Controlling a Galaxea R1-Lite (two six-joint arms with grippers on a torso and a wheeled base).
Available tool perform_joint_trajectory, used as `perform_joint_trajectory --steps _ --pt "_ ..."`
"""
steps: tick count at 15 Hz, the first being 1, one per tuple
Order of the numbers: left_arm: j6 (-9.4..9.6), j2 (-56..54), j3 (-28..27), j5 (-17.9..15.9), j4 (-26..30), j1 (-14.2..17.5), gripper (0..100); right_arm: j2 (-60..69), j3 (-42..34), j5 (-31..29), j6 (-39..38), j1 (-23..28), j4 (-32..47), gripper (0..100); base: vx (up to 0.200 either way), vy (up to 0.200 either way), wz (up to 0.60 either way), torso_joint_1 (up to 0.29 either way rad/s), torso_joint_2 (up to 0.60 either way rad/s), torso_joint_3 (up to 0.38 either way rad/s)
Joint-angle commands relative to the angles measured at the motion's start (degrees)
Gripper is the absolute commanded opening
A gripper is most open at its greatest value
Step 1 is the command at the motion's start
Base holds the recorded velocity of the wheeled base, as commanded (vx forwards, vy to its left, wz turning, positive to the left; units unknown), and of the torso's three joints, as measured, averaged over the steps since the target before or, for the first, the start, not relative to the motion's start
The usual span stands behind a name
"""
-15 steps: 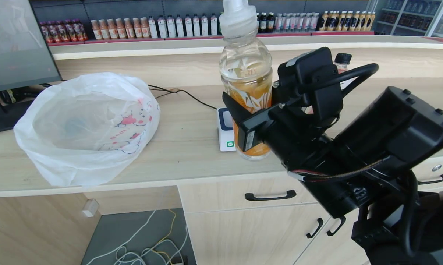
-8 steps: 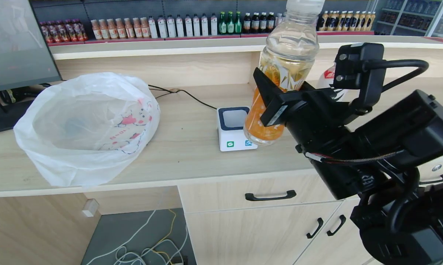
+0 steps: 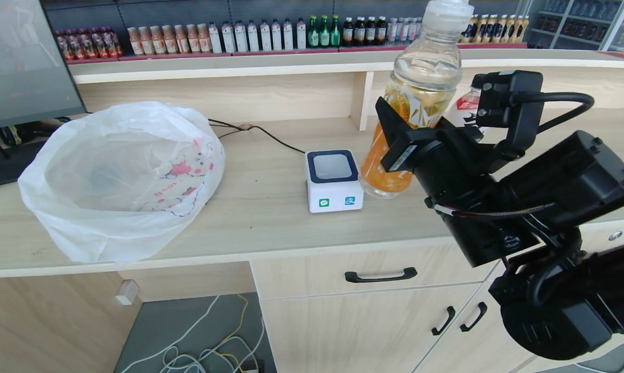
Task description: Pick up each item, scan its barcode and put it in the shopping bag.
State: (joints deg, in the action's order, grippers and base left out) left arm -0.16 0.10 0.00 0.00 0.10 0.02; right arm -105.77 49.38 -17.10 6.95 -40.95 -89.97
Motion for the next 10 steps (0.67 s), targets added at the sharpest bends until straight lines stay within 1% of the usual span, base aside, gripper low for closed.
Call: perform_joint_trajectory --steps 1,4,7,10 --pt "-0.02 0.0 0.0 0.0 0.0 0.1 100 0.6 -0.3 0.0 0.0 0.3 0.0 0 0.0 0.0 0.0 0.0 0.0 0.0" --pt "0.16 0.0 0.0 0.0 0.0 0.0 100 0.6 -0.3 0.0 0.0 0.3 0.0 0 0.0 0.0 0.0 0.0 0.0 0.0" --pt "-0.02 0.0 0.0 0.0 0.0 0.1 100 1.2 -0.3 -0.1 0.0 0.4 0.0 0 0.0 0.2 0.0 -0.002 0.0 0.004" --pt "-0.02 0.0 0.0 0.0 0.0 0.1 100 2.5 -0.3 -0.1 0.0 1.7 0.0 0 0.0 0.2 0.0 0.007 0.0 0.001"
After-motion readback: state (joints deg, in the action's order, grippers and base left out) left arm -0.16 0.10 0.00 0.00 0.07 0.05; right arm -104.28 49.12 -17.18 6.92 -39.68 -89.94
